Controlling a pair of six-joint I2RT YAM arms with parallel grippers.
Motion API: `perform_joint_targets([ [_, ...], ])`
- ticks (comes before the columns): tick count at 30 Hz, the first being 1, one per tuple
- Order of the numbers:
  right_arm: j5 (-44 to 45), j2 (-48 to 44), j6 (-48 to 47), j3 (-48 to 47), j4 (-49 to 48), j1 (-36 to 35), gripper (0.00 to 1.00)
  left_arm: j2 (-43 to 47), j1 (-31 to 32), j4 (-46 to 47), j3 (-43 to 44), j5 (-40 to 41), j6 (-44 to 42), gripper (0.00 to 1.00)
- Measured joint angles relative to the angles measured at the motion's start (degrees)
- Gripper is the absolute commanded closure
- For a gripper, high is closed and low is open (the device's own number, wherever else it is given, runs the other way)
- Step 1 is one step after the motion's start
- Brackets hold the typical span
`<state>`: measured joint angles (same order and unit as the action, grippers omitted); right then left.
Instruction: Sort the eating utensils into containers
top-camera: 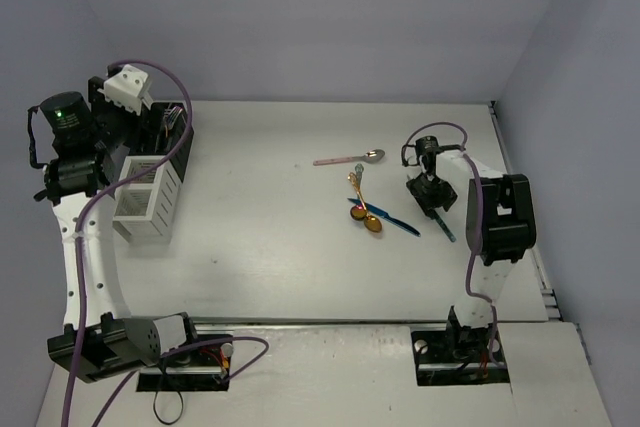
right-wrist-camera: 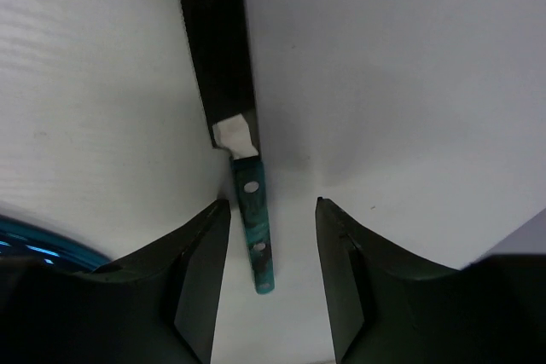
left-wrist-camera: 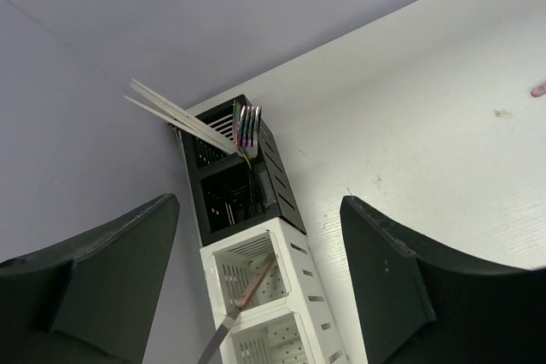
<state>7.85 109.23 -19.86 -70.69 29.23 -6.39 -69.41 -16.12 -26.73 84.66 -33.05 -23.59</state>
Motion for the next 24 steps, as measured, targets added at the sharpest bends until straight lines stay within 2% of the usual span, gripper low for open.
perform_joint_targets([
  [2,-0.52,0.41,-0.36,-0.16,0.22,0.1,0.6,0.0,0.0,0.01,-0.02,-0.01,0.0,0.27],
  [4,-1.19,0.54,-0.55,-0.26,0.31,0.35,0.66,0.0,0.0,0.03,-0.06,-0.03,0.03,0.27],
  [5,-1.57,0.66,-0.63,-0.32,0.39,0.4,0.73,0.0,0.0,0.03,-0.11,-0.08,0.07,0.27],
  [7,-2.32,1.08,-0.82,-0.65,0.78,0.38,0.97,-0.01,0.0,0.06,-0.16,-0.15,0.26,0.27],
  [15,-3.1,1.7,-1.04,-1.92,1.86,-0.09,1.0,-0.5,0.0,1.01,-1.34,-1.65,4.01,0.27],
  [19,-6.51,1.34,0.74,-4.41,2.17,-1.61,1.0,-1.75,0.0,1.55,-1.45,-4.55,10.06,0.27],
  [24,-12.97,-4.05,4.09,-15.38,2.47,-7.43,1.0,-2.73,0.84,5.18,-3.45,-10.14,21.63,0.27],
])
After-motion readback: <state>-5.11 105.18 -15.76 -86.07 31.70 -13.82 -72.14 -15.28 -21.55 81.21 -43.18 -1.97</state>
